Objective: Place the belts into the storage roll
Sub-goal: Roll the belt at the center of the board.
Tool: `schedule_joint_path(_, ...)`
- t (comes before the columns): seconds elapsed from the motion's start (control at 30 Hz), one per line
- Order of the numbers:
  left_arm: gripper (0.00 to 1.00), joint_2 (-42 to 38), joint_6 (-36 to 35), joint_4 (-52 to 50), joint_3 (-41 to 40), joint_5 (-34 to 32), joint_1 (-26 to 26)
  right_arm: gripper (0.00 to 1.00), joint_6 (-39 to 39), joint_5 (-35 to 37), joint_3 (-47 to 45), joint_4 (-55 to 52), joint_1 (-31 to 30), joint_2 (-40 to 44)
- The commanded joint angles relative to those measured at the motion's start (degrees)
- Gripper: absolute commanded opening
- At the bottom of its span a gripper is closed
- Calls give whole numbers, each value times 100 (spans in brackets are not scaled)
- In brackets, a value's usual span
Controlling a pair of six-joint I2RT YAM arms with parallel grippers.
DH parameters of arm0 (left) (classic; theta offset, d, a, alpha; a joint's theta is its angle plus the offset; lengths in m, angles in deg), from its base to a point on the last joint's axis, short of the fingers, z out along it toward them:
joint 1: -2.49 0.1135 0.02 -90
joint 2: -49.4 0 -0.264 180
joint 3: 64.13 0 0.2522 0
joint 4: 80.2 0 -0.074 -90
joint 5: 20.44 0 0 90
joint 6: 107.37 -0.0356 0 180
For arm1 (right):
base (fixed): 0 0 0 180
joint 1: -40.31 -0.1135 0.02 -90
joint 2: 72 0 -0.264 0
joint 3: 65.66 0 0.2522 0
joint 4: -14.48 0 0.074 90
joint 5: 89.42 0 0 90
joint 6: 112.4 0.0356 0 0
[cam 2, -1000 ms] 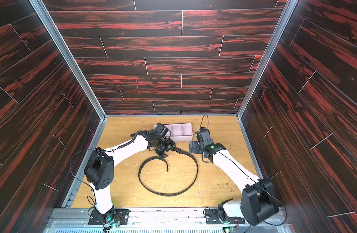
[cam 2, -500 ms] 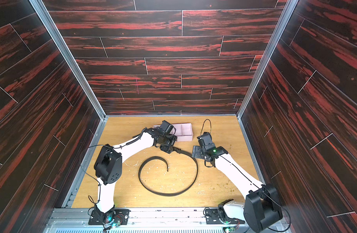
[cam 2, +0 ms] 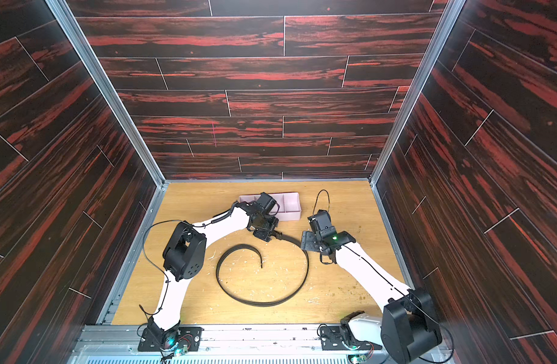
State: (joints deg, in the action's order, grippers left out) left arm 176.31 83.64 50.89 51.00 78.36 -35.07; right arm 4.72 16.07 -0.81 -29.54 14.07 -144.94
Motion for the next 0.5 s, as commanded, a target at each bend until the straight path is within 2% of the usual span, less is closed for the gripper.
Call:
schedule_joint_path(0.0, 57, 123, -27, -257, 164, -53, 3, 79, -130, -237, -106, -16, -8, 140)
schedule_joint_path(0.13, 47, 303, -88, -267, 217, -21, 29, 76, -430, -750, -337, 295, -128, 298)
schedule_joint_path(0.27, 32, 293, -219, -289, 84, -95, 124, 72, -673, -1119, -615, 643, -364, 315)
schedule_joint_path(0.37, 22, 204, -316, -288, -86, -109, 212, 70, -777, -1264, -842, 1143, -707, 309)
schedule_joint_path(0.47, 17, 117, -417, -285, -207, -99, 275, 70, -828, -1329, -956, 1690, -1083, 197)
